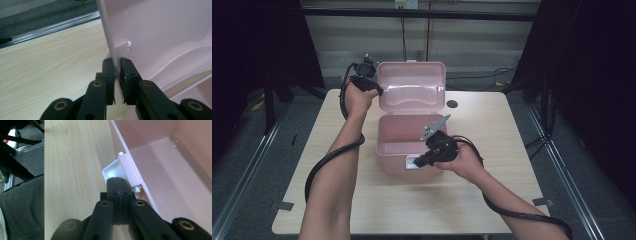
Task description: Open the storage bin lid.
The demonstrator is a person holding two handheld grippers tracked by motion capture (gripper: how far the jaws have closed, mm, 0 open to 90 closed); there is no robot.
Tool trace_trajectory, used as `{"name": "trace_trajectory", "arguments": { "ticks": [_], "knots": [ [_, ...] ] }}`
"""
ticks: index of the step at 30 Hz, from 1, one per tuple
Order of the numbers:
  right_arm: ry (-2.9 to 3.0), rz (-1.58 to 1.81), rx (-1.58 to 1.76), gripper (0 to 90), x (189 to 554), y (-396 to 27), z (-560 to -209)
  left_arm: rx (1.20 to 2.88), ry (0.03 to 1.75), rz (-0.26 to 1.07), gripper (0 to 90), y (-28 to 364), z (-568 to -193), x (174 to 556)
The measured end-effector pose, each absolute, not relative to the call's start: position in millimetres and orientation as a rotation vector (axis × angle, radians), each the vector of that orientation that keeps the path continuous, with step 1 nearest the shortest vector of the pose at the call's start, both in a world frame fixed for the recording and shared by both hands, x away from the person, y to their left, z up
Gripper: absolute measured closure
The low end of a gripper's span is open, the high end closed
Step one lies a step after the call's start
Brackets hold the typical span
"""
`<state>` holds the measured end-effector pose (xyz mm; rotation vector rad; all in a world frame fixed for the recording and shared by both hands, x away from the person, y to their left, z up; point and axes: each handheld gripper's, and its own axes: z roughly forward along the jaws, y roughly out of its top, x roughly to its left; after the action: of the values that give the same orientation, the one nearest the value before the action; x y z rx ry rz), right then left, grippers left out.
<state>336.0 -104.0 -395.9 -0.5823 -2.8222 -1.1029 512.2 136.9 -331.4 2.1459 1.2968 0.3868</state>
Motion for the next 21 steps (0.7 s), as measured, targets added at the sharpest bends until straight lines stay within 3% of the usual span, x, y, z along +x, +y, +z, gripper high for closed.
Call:
{"name": "trace_trajectory", "arguments": {
  "ticks": [21],
  "knots": [
    [-2.803, -1.107, -0.587, 90.0, 337.1, -105.3, -396.7, 2.145, 1.355, 0.366, 81.2, 134.9, -357.4, 527.2]
  ]
}}
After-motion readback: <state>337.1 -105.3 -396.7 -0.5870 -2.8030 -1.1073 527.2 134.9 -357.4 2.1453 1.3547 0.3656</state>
